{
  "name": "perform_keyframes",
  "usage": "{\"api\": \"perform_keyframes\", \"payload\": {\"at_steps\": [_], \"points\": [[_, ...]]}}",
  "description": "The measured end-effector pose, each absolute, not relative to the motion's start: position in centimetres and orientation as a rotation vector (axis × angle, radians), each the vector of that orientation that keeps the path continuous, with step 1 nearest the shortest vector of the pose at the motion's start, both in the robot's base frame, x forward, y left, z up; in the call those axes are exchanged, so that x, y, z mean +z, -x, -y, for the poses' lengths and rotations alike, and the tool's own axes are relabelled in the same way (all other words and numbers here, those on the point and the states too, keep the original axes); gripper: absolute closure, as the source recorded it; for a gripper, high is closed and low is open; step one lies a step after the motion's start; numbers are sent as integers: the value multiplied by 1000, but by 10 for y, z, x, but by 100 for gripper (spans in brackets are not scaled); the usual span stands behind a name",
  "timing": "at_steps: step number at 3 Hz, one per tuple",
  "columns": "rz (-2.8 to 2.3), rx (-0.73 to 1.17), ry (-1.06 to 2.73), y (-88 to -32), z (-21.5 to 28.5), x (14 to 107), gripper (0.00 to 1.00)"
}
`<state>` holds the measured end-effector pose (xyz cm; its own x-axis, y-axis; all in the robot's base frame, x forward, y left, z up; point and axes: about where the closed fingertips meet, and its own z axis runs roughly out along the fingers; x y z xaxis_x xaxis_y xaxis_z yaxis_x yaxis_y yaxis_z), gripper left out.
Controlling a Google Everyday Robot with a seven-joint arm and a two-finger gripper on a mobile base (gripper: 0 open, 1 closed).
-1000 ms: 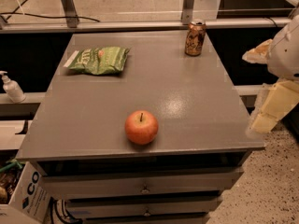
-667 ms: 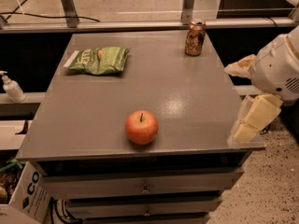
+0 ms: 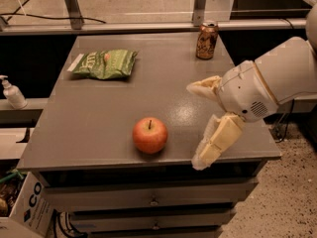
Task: Move apple near green jalapeno chip bag
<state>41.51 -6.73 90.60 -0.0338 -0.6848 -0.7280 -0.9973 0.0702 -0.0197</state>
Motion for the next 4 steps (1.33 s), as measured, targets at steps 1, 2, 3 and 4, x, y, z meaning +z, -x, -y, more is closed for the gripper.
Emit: {"api": "perform_keyframes", "payload": {"at_steps": [1,2,3,4], "points": [[-1779,702,1672,-415,67,906,0],[-1742,738,1634,-418,51,901,0],[-1694,754,1609,-427,19,890,0],[-1670,758,1600,-438,-10,871,0]]}}
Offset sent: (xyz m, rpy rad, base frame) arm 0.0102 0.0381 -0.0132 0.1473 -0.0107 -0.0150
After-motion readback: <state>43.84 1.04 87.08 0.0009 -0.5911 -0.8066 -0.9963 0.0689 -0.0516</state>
